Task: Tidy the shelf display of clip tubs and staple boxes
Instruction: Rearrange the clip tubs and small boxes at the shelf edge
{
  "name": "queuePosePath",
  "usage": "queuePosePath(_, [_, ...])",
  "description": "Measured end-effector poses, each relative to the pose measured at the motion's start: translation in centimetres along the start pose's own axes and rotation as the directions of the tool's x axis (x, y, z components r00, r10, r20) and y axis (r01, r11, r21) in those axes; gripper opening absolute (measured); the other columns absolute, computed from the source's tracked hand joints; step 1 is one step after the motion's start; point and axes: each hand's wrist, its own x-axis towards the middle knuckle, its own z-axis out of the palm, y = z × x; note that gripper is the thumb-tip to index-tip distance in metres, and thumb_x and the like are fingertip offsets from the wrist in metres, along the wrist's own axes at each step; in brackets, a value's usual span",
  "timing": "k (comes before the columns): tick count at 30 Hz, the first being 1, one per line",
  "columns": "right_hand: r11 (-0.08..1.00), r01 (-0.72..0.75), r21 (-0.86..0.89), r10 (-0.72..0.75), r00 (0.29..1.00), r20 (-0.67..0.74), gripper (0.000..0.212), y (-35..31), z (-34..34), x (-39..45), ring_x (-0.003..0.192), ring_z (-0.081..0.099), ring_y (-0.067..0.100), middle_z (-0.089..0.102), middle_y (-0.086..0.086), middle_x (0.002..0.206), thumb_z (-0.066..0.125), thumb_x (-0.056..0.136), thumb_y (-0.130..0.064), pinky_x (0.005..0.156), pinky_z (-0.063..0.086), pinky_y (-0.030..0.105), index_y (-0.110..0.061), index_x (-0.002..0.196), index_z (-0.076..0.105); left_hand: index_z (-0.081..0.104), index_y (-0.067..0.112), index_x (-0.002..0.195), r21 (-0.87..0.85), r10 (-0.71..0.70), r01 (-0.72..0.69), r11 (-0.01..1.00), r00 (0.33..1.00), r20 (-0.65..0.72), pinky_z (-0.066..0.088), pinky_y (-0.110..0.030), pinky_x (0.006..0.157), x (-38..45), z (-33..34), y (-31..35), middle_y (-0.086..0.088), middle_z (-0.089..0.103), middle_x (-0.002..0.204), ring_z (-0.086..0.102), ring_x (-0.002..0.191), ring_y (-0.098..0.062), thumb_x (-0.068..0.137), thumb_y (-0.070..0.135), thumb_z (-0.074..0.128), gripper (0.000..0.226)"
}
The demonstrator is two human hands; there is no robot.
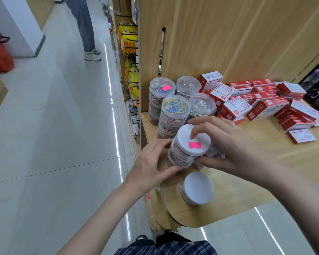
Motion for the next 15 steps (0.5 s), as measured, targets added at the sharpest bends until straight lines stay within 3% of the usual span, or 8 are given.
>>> queuePosePath(7, [1.0,0.007,-0.007,-0.007,1.0,-0.005,0.04,0.1,0.1,0.4,0.106,0.043,0.005,0.051,-0.005,0.122,0.067,0.072,-0.037,0.087,0.025,0.021,-0.031,0.103,0.042,0.046,0.016,0.127,-0.07,-0.067,0.063,0.996,0.996,-0.054,0.044,-0.031,0.093,-0.8,1.0,0.6,0.004,0.05,0.12,0.053,0.109,-0.014,0.073,0.045,0.067,0.065])
queuePosePath(10, [0.999,0.021,0.048,-0.02,0.999,-0.025,0.039,0.3,0.2,0.5,0.109,0.044,0.002,0.051,-0.005,0.12,0.067,0.071,-0.037,0.087,0.028,0.02,-0.03,0.101,0.043,0.048,0.016,0.125,-0.089,-0.117,0.107,0.99,0.987,-0.113,0.045,-0.027,0.09,-0.8,1.4,1.0,0.004,0.052,0.116,0.057,0.102,-0.014,0.073,0.048,0.066,0.064])
queuePosePath(15, [0.972,0.018,0.236,0.026,0.983,-0.181,0.041,0.8,-1.1,-0.1,0.109,0.05,0.006,0.054,-0.004,0.113,0.075,0.068,-0.03,0.088,0.036,0.012,-0.024,0.1,0.05,0.044,0.024,0.126,-0.063,-0.141,0.134,0.989,0.983,-0.119,0.042,-0.019,0.09,-0.8,1.2,1.6,0.007,0.051,0.118,0.054,0.1,-0.002,0.073,0.05,0.064,0.062])
